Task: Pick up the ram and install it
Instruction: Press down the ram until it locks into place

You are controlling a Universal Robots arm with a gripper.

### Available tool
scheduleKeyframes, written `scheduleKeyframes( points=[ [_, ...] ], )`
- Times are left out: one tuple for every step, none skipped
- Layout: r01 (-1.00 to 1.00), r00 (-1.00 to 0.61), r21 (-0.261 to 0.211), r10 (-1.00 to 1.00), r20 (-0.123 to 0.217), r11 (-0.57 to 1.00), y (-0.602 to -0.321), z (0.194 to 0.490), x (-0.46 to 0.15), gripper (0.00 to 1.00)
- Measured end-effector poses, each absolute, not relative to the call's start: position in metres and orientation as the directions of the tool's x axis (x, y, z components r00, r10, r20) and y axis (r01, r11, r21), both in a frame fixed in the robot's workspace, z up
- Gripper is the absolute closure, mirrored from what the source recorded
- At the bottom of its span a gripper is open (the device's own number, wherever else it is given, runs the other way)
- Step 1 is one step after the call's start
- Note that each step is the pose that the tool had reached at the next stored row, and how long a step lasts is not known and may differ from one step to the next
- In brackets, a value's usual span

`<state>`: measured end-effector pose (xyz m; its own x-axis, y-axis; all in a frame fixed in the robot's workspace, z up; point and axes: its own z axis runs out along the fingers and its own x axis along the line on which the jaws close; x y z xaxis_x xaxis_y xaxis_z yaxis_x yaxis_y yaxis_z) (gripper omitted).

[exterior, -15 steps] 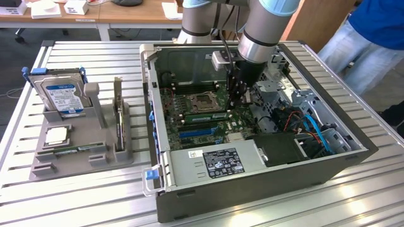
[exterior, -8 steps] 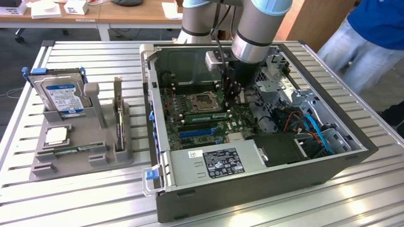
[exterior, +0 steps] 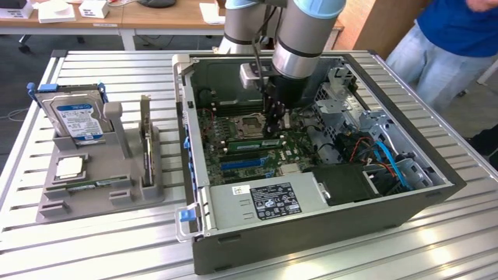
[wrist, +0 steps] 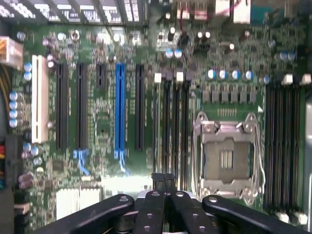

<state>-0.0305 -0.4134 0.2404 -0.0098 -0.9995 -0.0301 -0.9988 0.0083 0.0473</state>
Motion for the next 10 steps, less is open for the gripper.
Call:
scheduleKeyframes(
  points=[
    [-0.999, -0.01, 0.047, -1.0, -0.03, 0.008, -0.413, 0.24, -0.034, 0.9],
    [-0.999, -0.01, 0.047, -1.0, -0.03, 0.008, -0.413, 0.24, -0.037, 0.9],
    [-0.999, -0.01, 0.046, -1.0, -0.03, 0.008, -0.413, 0.24, -0.04, 0.9],
    [-0.999, -0.01, 0.046, -1.0, -0.03, 0.008, -0.413, 0.24, -0.043, 0.9],
    [-0.999, -0.01, 0.046, -1.0, -0.03, 0.008, -0.413, 0.24, -0.046, 0.9],
    [-0.999, -0.01, 0.046, -1.0, -0.03, 0.008, -0.413, 0.241, -0.048, 0.9],
    [-0.999, -0.01, 0.045, -1.0, -0.03, 0.008, -0.413, 0.241, -0.051, 0.9],
    [-0.999, -0.01, 0.045, -1.0, -0.03, 0.008, -0.413, 0.24, -0.054, 0.9],
    [-0.999, -0.01, 0.045, -1.0, -0.03, 0.008, -0.413, 0.24, -0.056, 0.9],
    [-0.999, -0.01, 0.045, -1.0, -0.03, 0.008, -0.413, 0.24, -0.059, 0.9]
  ],
)
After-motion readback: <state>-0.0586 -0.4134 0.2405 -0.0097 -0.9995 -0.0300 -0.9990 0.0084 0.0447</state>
